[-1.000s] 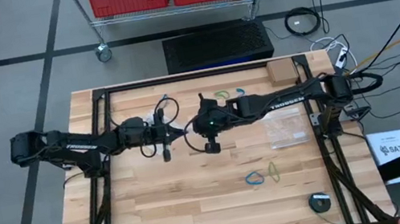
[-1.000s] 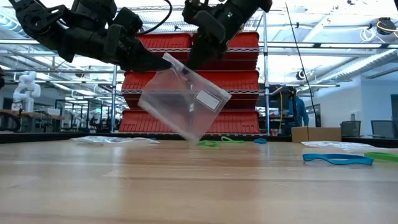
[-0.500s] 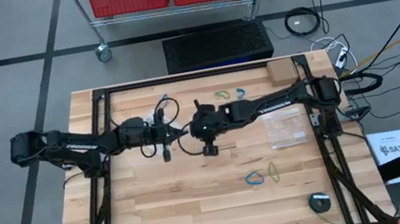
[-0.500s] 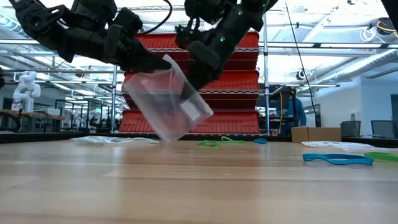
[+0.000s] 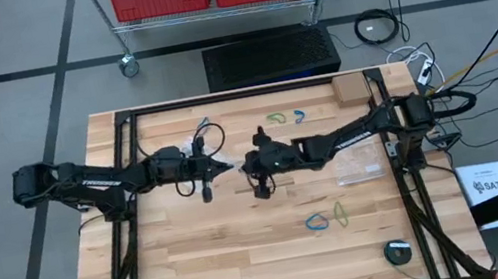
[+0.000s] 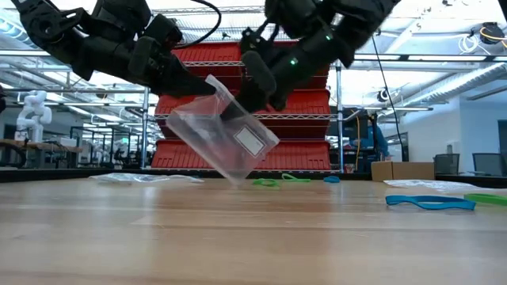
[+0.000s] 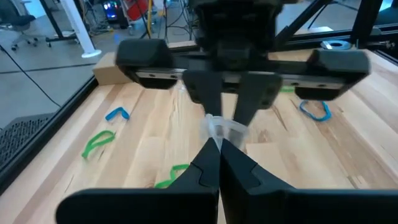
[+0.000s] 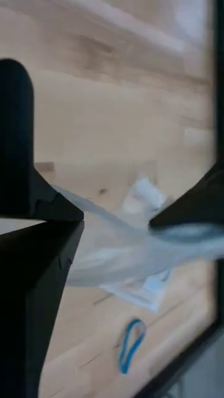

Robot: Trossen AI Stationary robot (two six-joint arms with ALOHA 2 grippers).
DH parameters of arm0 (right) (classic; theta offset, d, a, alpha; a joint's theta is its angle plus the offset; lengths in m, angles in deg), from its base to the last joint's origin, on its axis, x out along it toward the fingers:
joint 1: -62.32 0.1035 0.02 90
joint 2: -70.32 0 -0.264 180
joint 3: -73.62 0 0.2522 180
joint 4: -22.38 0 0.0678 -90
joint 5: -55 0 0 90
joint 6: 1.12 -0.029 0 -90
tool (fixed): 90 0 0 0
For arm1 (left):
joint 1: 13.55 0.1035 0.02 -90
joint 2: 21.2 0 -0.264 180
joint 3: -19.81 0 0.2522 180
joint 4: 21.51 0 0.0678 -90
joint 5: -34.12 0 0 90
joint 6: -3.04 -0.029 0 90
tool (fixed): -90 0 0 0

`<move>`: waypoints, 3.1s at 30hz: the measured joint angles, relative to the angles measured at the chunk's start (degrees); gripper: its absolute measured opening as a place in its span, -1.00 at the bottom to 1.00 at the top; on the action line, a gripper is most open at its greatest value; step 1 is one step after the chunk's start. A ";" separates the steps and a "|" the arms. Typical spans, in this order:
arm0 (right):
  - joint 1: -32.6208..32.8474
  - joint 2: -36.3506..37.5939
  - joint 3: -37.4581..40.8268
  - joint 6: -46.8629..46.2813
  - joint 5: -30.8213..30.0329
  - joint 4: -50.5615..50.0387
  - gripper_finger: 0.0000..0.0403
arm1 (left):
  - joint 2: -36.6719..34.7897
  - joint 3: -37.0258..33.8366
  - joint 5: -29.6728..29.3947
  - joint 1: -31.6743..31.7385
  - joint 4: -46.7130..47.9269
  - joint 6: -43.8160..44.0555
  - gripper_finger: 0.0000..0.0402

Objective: Sort rubber bands
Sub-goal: Open the bottom left transparent zip bag, then put the blue rubber band into the bottom left transparent zip bag

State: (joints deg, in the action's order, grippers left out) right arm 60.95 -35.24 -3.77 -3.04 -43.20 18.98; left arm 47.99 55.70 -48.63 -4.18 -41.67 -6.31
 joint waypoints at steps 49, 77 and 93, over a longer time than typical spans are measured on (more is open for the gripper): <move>1.83 2.50 2.09 -1.57 5.28 10.06 -0.84 | 0.00 3.13 1.29 -4.37 -3.16 1.58 -1.00; 2.37 11.76 2.11 -4.18 6.97 -4.35 0.26 | 0.00 3.13 1.25 -4.35 -1.98 2.55 -1.00; -2.93 22.74 2.09 2.63 -4.99 -23.63 0.26 | 0.00 3.13 1.29 -4.20 -0.89 2.43 -1.00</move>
State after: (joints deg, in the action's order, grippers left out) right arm 58.02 -12.50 -1.68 -0.40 -48.18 -4.65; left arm 47.99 58.82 -47.34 -8.38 -42.55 -3.88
